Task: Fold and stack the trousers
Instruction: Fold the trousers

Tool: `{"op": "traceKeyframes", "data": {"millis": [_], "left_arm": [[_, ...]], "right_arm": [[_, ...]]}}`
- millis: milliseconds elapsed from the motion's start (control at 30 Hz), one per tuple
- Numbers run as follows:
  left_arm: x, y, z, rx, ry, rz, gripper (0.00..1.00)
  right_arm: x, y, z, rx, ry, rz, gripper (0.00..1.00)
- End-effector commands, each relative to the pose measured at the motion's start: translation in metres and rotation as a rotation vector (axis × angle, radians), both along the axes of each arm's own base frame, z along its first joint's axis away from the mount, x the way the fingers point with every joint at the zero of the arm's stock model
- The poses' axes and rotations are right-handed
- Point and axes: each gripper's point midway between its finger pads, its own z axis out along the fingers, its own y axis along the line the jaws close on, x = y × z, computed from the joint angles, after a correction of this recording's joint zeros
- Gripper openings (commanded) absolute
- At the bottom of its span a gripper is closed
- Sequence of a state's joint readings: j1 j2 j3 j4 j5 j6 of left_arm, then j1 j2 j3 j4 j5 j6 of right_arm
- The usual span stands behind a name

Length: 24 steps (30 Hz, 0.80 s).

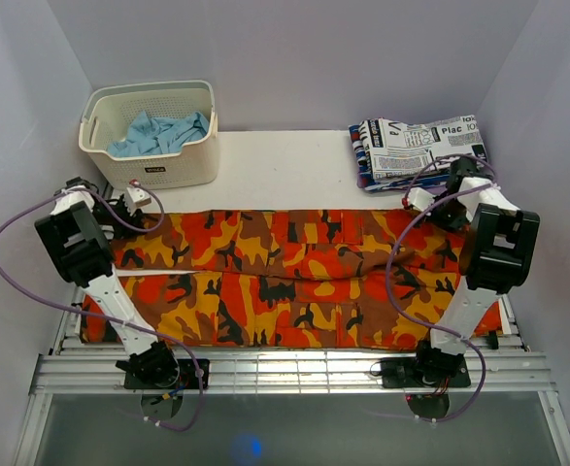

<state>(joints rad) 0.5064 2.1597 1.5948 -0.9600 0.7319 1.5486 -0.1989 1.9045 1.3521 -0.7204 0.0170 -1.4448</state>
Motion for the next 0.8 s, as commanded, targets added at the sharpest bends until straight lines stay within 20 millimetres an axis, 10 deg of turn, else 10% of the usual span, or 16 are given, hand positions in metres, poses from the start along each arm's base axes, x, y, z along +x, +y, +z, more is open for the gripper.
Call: {"op": "traceKeyframes", "data": {"millis": [0, 267, 500, 767], "left_arm": [[-0.04, 0.013, -0.002, 0.037, 0.07, -0.013, 0.41], [-0.105, -0.009, 0.022, 0.005, 0.136, -0.11, 0.39], [-0.029, 0.013, 0.079, -0.01, -0.085, -0.054, 0.55], [0.014, 0.033, 0.035, 0.015, -0.061, -0.068, 0.67]], "right_arm": [[0.032, 0.001, 0.031, -0.039, -0.126, 0.05, 0.08], [0.025, 0.013, 0.042, -0.085, -0.232, 0.169, 0.08], [0.019, 0.03, 0.051, -0.116, -0.386, 0.293, 0.08], [0.031, 0.032, 0.059, -0.111, -0.432, 0.289, 0.08]]}}
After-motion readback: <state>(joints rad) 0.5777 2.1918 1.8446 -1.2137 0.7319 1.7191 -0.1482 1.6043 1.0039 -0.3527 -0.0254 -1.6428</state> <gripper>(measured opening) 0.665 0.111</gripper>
